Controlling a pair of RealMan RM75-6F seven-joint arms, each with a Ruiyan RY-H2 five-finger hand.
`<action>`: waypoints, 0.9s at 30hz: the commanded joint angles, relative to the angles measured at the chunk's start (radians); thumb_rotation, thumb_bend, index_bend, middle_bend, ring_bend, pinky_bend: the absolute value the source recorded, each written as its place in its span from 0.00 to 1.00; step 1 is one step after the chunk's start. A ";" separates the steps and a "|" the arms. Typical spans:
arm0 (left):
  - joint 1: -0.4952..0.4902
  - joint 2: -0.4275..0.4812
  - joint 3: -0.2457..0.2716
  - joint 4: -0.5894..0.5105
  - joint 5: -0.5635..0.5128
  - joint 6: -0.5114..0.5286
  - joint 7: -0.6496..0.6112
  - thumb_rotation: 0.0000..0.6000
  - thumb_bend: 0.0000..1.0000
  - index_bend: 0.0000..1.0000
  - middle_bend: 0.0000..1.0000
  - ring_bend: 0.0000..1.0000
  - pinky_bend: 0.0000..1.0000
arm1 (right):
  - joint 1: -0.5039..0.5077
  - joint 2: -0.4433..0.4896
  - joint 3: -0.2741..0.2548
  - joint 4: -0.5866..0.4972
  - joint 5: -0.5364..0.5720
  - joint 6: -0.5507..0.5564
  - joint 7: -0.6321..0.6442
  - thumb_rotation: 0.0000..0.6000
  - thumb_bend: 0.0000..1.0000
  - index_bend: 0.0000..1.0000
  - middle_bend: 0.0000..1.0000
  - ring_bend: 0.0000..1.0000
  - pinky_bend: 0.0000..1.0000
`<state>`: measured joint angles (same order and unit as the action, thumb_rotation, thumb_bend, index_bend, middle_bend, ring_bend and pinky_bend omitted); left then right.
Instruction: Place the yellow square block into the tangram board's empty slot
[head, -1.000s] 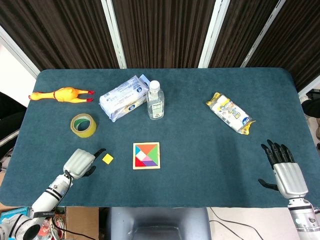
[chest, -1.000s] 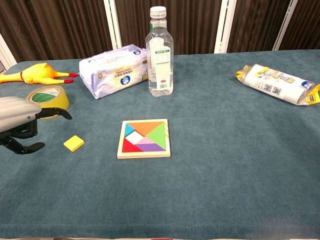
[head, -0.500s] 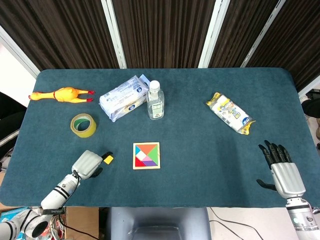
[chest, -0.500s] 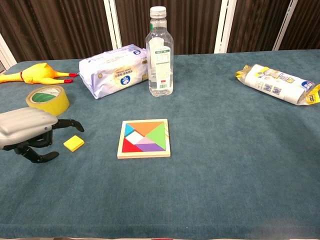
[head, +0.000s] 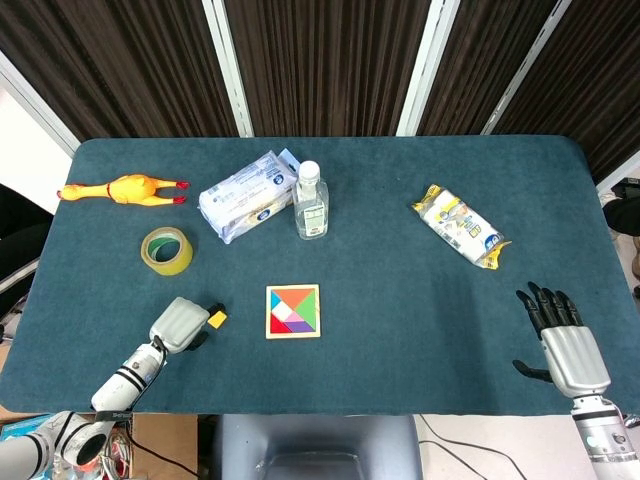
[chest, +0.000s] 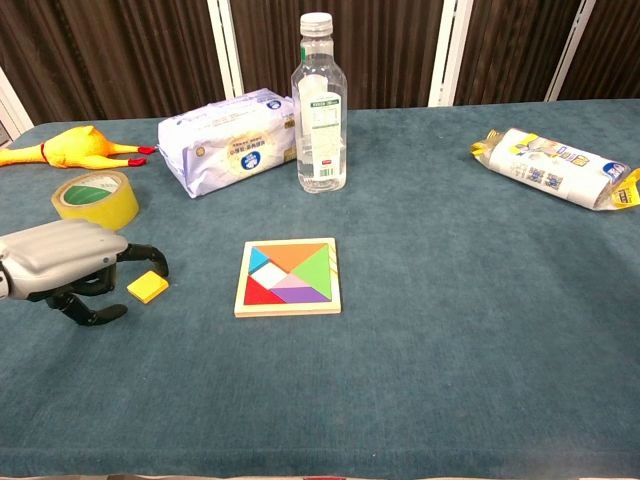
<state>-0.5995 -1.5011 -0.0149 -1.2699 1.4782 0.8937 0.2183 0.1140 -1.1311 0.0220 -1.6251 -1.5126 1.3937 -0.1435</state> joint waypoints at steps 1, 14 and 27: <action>-0.003 -0.003 0.002 0.003 0.002 0.004 -0.004 1.00 0.38 0.28 1.00 1.00 1.00 | 0.001 -0.001 0.000 0.000 0.001 -0.002 -0.003 1.00 0.10 0.00 0.00 0.00 0.00; -0.008 -0.007 0.003 0.006 -0.025 0.009 -0.011 1.00 0.38 0.33 1.00 1.00 1.00 | -0.002 0.002 -0.008 -0.020 0.000 -0.002 -0.017 1.00 0.10 0.00 0.00 0.00 0.00; -0.020 -0.026 0.011 0.043 -0.022 0.006 -0.047 1.00 0.38 0.38 1.00 1.00 1.00 | 0.000 0.000 -0.006 -0.021 0.009 -0.009 -0.025 1.00 0.10 0.00 0.00 0.00 0.00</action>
<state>-0.6192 -1.5261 -0.0048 -1.2276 1.4554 0.8995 0.1716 0.1140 -1.1312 0.0160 -1.6462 -1.5037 1.3847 -0.1686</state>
